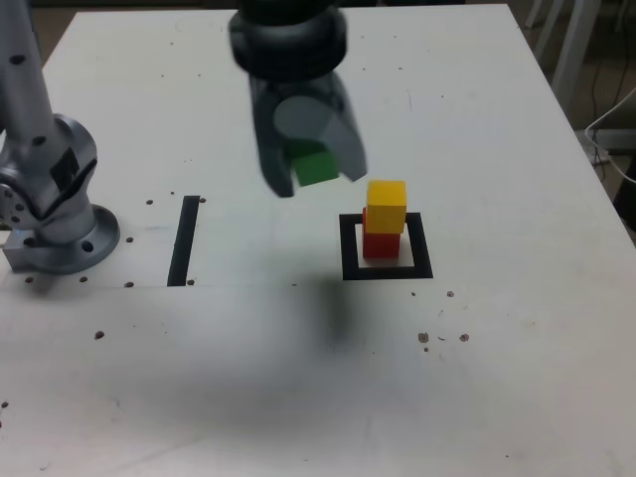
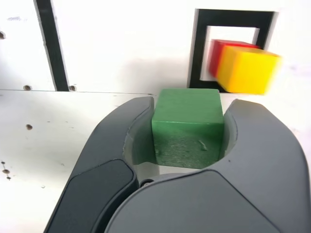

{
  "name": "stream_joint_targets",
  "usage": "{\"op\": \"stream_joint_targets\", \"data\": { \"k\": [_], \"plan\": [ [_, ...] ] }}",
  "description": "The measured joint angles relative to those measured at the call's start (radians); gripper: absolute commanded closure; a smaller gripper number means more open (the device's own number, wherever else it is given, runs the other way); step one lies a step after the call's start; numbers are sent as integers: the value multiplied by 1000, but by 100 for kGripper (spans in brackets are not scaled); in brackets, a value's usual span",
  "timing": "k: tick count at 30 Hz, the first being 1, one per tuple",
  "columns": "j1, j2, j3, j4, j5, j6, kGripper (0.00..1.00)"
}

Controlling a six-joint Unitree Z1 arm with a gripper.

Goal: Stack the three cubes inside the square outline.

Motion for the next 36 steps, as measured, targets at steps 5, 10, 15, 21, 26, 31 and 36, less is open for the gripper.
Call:
{"op": "stream_joint_targets", "data": {
  "k": [5, 10, 15, 21, 26, 31, 36],
  "plan": [
    [2, 52, -88, 42, 7, 37, 82],
    [16, 111, -154, 54, 8, 73, 82],
    [49, 154, -209, 66, 8, 115, 81],
    [99, 190, -232, 76, 8, 162, 81],
    [121, 210, -242, 76, -5, 187, 81],
    [133, 221, -243, 76, -25, 201, 81],
    [133, 222, -240, 76, -42, 203, 81]
  ]
}}
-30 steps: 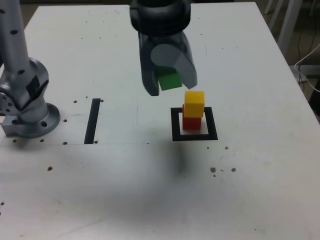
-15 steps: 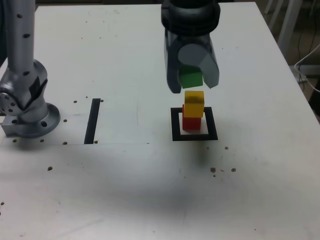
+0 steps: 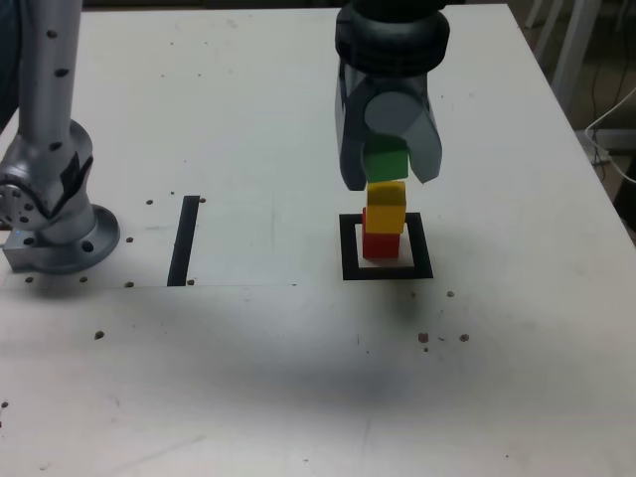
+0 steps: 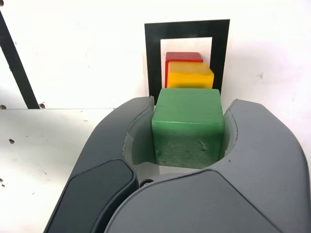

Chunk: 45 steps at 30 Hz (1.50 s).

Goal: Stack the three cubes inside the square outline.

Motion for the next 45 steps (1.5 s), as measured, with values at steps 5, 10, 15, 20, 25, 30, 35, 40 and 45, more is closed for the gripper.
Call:
{"op": "stream_joint_targets", "data": {
  "k": [5, 10, 15, 20, 25, 30, 35, 40, 45],
  "plan": [
    [1, 9, 7, 0, -10, 0, 81],
    [9, 28, 16, -10, -13, 5, 81],
    [12, 35, 18, -20, -13, 8, 80],
    [13, 35, 18, -28, -16, 8, 78],
    [13, 35, 25, -30, -17, 8, 75],
    [13, 35, 37, -40, -26, 12, 70],
    [13, 35, 50, -65, -40, 18, 67],
    [14, 35, 57, -74, -41, 21, 62],
    [19, 38, 60, -75, -46, 26, 56]
  ]
}}
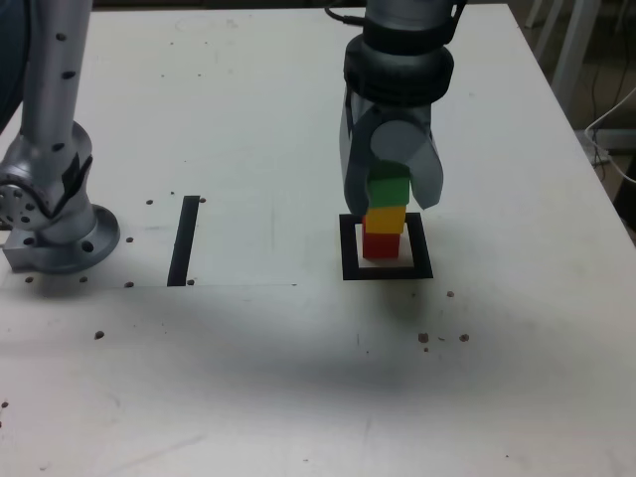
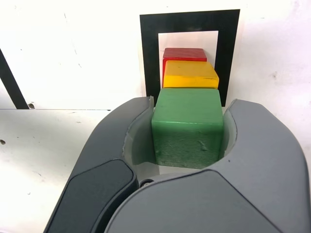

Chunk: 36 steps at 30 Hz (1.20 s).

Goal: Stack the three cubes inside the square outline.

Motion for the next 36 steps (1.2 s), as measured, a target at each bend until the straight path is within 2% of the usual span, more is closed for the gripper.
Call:
{"op": "stream_joint_targets", "data": {
  "k": [10, 16, 18, 24, 30, 36],
  "plan": [
    [6, 6, 2, 0, -17, 20, 32],
    [6, 7, 2, 0, -14, 21, 6],
    [6, 7, 2, 0, -7, 21, 1],
    [9, -8, 1, 2, 7, 26, 0],
    [13, -72, 9, 7, 14, 31, 0],
    [50, -202, 164, -40, 3, 41, 0]
  ]
}}
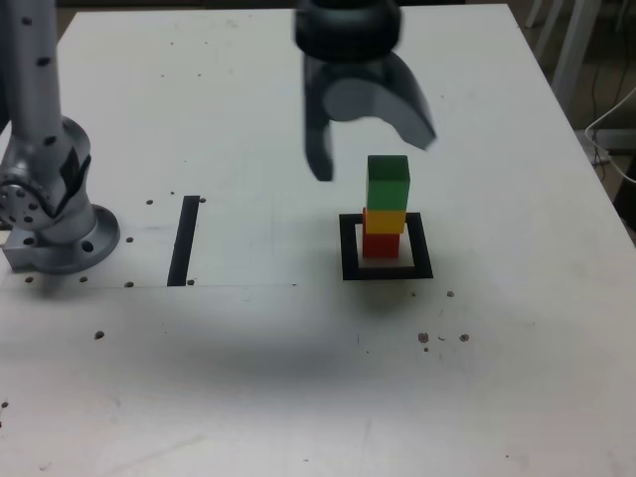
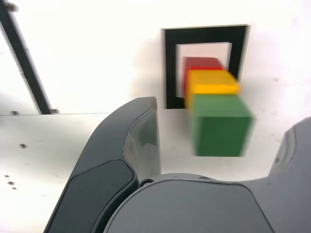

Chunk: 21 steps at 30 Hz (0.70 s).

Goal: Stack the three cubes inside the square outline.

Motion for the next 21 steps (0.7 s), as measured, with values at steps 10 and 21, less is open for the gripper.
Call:
{"op": "stream_joint_targets", "data": {
  "k": [10, 21],
  "plan": [
    [10, -162, 193, -3, -8, 38, 0],
    [-2, -218, 401, -46, -38, 47, 1]
  ]
}}
